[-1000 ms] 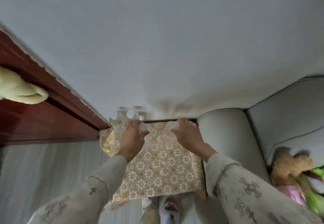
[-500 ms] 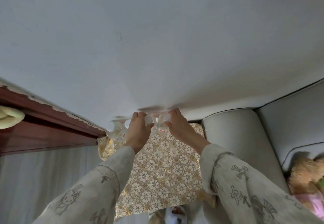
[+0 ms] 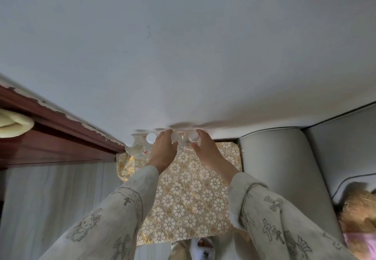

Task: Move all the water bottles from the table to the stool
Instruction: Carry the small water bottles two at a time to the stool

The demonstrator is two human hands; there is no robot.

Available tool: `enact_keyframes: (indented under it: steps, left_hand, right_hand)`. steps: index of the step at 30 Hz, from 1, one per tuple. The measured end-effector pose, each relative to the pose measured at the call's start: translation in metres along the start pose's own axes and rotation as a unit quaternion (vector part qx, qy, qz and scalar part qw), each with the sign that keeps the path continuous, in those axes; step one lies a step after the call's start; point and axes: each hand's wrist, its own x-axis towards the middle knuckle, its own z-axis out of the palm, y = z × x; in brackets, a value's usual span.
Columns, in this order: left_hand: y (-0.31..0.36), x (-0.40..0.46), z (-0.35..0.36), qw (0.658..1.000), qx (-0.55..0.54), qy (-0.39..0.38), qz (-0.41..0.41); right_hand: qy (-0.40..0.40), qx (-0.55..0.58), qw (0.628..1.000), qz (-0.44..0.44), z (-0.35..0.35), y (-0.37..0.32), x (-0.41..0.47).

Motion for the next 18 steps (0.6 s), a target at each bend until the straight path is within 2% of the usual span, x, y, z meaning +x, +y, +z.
enact_keyframes:
  steps: [5,9,14,18]
  left_hand:
    - [0.007,-0.030,-0.012,0.999,-0.009,-0.036,-0.004]
    - [0.016,-0.072,-0.028,0.999,-0.016,-0.030,0.010]
    - [0.030,-0.162,-0.044,0.996,-0.070,0.055,-0.001]
    - [0.028,-0.250,-0.051,0.982,-0.121,0.141,-0.025]
  right_hand:
    - [-0.025,0.039,0.999,-0.010,-0.014,-0.015,-0.033]
    - [-0.023,0.103,0.994,-0.029,-0.031,-0.032,-0.081]
    - [-0.045,0.102,0.991,-0.075,-0.047,-0.053,-0.159]
    - [-0.107,0.062,0.981,-0.150,-0.045,-0.069,-0.216]
